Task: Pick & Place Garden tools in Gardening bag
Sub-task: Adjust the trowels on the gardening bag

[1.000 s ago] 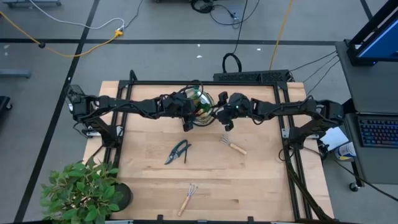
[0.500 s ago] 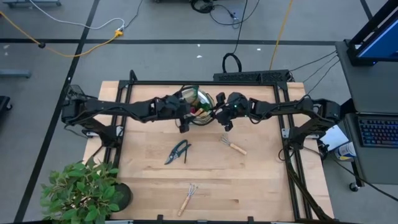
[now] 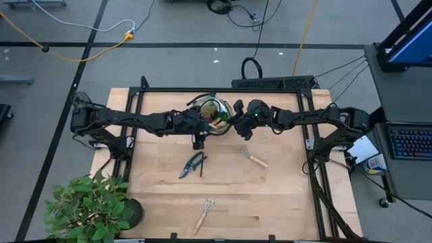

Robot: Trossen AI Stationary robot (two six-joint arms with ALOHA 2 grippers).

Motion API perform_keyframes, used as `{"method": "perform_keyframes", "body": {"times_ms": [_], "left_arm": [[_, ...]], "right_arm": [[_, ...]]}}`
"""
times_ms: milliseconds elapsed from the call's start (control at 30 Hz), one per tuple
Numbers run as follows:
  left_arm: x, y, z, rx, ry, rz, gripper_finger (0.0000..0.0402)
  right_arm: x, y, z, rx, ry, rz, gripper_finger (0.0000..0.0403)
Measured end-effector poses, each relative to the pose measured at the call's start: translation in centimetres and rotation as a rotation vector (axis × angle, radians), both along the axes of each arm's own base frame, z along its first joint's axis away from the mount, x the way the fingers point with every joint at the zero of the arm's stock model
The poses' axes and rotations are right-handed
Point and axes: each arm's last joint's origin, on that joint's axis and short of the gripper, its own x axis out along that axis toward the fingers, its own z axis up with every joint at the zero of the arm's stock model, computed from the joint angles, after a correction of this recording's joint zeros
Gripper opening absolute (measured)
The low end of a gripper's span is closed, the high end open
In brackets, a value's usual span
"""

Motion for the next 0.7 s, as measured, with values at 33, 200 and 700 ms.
{"method": "perform_keyframes", "body": {"times_ms": [33, 200, 700], "left_arm": [[0.1, 0.0, 0.1, 0.01, -0.011, 0.002, 0.0237], [0.0, 0.1, 0.1, 0.018, -0.008, 0.005, 0.0237], [0.4, 0.1, 0.9, -0.01, -0.099, 0.023, 0.0146]], "right_arm": [[0.0, 0.0, 0.0, -0.002, 0.004, -0.004, 0.0013], [0.0, 0.0, -0.1, -0.001, 0.008, -0.019, 0.0006], [0.0, 5.0, 1.1, 0.1, 0.013, 0.073, 0.0001]]}}
